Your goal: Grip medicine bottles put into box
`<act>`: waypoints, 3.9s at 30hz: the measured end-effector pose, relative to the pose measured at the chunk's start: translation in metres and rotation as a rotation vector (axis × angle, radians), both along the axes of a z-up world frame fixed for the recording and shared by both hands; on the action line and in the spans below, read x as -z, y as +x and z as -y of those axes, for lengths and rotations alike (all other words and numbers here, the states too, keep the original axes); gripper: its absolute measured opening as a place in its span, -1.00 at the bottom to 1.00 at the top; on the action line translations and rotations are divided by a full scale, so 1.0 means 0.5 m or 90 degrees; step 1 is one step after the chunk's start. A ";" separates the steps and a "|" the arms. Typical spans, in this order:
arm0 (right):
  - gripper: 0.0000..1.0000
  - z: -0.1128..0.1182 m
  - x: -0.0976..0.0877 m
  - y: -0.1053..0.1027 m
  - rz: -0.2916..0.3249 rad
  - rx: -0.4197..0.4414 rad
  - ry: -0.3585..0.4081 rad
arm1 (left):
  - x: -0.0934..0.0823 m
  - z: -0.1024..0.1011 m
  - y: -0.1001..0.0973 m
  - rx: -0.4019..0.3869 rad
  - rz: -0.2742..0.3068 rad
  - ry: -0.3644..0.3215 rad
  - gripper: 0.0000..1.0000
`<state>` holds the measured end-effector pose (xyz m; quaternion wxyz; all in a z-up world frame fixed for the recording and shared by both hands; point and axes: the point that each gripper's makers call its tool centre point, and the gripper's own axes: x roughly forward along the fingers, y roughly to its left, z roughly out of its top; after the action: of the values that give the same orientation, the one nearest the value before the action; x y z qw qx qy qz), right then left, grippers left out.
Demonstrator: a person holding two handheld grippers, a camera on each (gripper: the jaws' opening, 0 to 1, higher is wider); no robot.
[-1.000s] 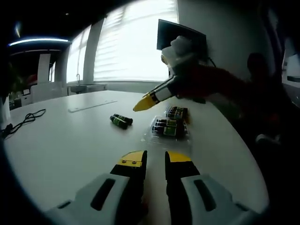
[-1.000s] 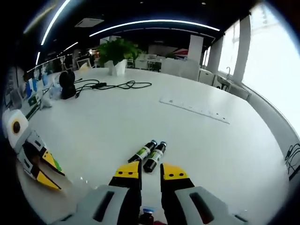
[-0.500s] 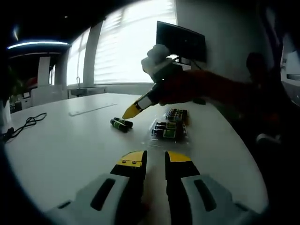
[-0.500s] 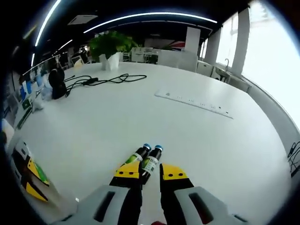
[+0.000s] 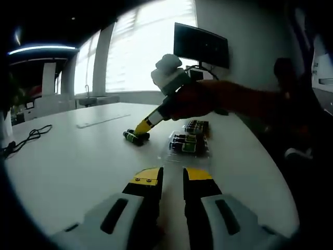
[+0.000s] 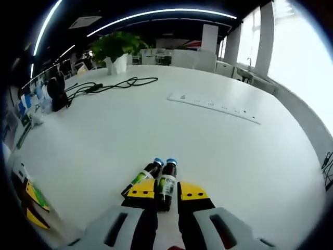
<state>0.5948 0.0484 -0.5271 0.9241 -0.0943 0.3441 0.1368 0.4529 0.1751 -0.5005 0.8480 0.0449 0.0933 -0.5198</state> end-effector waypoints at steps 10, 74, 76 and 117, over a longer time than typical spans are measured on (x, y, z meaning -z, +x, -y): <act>-0.84 0.003 0.008 -0.008 -0.006 0.013 0.027 | 0.000 0.000 -0.001 0.001 0.000 0.000 -0.80; -0.86 -0.060 -0.060 -0.253 0.070 -0.037 0.063 | 0.005 0.001 -0.003 0.004 -0.005 0.005 -0.80; -0.86 -0.063 -0.059 -0.259 0.068 -0.035 0.067 | 0.006 0.001 -0.002 0.003 -0.005 0.005 -0.80; -0.85 -0.102 -0.039 -0.297 0.054 -0.027 0.050 | 0.008 -0.003 -0.001 0.002 -0.003 0.008 -0.80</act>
<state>0.4465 0.0996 -0.5075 0.9378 -0.0709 0.2967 0.1658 0.4524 0.1765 -0.5043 0.8467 0.0493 0.0986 -0.5205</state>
